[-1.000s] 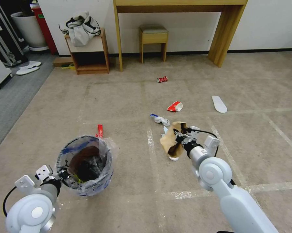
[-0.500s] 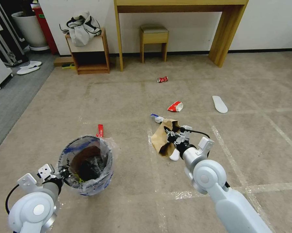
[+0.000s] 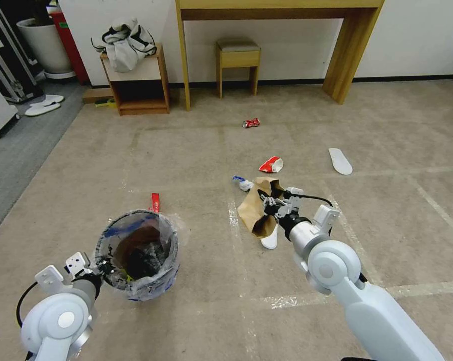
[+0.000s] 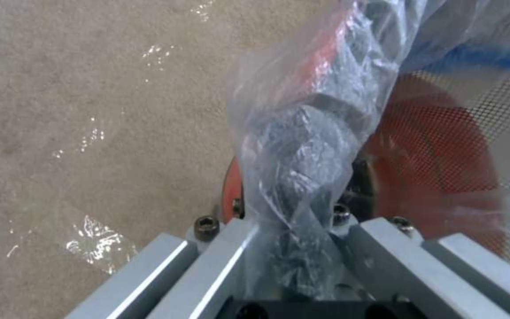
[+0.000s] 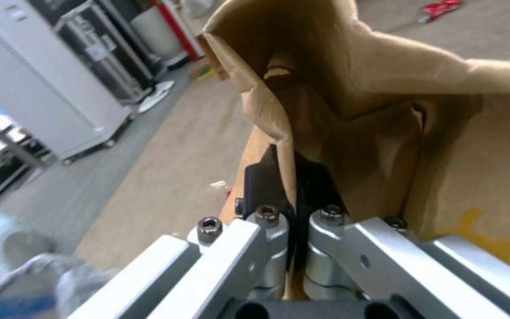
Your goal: Pick up the trash bin and place the garbage on the floor into it.
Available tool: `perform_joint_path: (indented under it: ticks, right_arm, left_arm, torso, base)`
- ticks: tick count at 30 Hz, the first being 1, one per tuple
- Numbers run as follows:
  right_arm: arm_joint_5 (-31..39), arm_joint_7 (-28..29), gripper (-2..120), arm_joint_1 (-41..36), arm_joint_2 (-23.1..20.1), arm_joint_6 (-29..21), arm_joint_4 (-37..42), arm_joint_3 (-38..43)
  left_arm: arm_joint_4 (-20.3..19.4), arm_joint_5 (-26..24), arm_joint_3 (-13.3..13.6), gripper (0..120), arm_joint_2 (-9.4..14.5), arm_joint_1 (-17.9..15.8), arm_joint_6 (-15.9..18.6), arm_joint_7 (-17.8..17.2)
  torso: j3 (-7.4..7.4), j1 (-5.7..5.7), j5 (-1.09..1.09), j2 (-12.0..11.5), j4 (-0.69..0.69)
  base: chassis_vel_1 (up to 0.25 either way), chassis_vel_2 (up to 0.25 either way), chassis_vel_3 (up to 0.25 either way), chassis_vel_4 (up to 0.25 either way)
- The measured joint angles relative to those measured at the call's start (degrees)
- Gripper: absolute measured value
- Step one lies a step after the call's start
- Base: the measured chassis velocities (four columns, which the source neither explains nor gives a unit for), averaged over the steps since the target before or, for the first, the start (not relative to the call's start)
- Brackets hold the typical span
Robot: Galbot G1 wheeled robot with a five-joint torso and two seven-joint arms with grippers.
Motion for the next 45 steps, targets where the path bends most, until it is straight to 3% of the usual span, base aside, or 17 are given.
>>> perform_joint_path:
  ticks: [13, 21, 28, 34, 38, 45]
  right_arm:
    - [2.5, -4.1, 0, 2.4, -3.9, 3.9, 0.9, -3.8]
    - [2.1, -5.0, 0, 1.5, -5.6, 5.2, 2.0, -2.2]
    - [3.4, -7.7, 0, 3.1, -7.1, 7.6, 2.7, -4.4]
    - [5.8, -10.2, 0, 8.9, -7.4, 10.3, 2.4, -9.8]
    - [11.2, -10.4, 0, 16.4, -6.9, 11.4, 2.1, -16.0]
    - [15.3, -7.9, 0, 23.9, -4.4, 10.5, 1.9, -24.4]
  left_arm:
    - [3.0, -2.8, 1.7, 0, 3.2, -3.5, 0.3, 0.1]
    - [5.5, -5.1, 4.8, 0, 5.5, -8.4, 0.6, -0.3]
    - [6.2, -5.8, 7.3, 0, 5.8, -10.8, 0.8, -1.0]
    - [6.3, -5.9, 8.5, 0, 5.8, -10.9, 0.8, -1.2]
    - [6.6, -5.9, 9.1, 0, 6.1, -11.0, 0.9, -1.2]
    - [6.9, -5.9, 9.7, 0, 6.1, -11.2, 0.9, -1.2]
  torso:
    - [0.00, 0.00, 0.00, 0.0, 0.00]
    - [0.00, 0.00, 0.01, 0.0, 0.00]
    - [0.00, 0.00, 0.00, 0.0, -0.02]
    - [0.00, 0.00, -0.01, 0.0, 0.00]
    - [0.00, 0.00, -0.02, 0.0, 0.00]
    - [0.00, 0.00, 0.00, 0.0, 0.00]
  base:
    - [0.000, 0.000, 0.000, 0.000]
    - [0.000, 0.000, 0.000, 0.000]
    - [0.000, 0.000, 0.000, 0.000]
    - [0.000, 0.000, 0.000, 0.000]
    - [0.000, 0.000, 0.000, 0.000]
    - [0.000, 0.000, 0.000, 0.000]
